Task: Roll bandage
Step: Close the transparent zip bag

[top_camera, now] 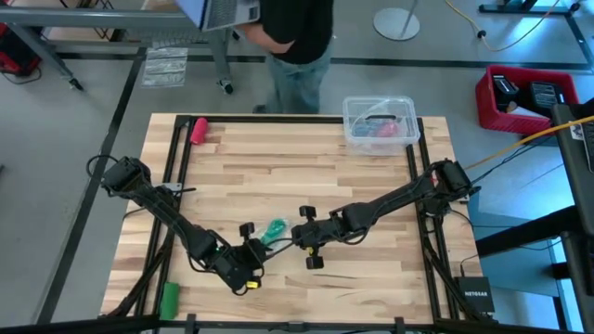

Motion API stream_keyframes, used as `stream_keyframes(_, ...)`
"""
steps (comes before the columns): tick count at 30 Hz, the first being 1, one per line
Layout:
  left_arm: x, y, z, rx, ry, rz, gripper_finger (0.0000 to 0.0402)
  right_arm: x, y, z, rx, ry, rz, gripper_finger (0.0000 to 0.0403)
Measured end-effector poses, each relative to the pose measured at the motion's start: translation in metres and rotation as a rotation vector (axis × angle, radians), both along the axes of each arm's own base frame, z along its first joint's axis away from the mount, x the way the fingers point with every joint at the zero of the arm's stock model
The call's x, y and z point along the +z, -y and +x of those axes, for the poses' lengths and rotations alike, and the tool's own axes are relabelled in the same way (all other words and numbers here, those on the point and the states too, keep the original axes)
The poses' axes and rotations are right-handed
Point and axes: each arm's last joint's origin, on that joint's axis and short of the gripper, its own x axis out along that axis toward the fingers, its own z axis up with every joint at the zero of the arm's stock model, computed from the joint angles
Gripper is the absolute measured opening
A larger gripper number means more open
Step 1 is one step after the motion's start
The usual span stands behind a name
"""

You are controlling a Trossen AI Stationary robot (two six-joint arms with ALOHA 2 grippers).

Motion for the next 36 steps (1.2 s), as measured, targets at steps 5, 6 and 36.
stream_keyframes(5, 0.000, -0.002, 0.002, 0.018, 0.004, -0.013, 0.0101, 0.000, 0.000, 0.000, 0.000, 0.000, 0.000, 0.0004)
stream_keyframes(6, 0.000, -0.003, 0.002, 0.020, 0.007, -0.016, 0.0107, 0.000, 0.000, 0.000, 0.000, 0.000, 0.000, 0.0004)
stream_keyframes(36, 0.007, -0.006, 0.003, 0.028, 0.033, -0.033, 0.0001, 0.021, 0.003, -0.006, -0.031, -0.062, 0.072, 0.0042)
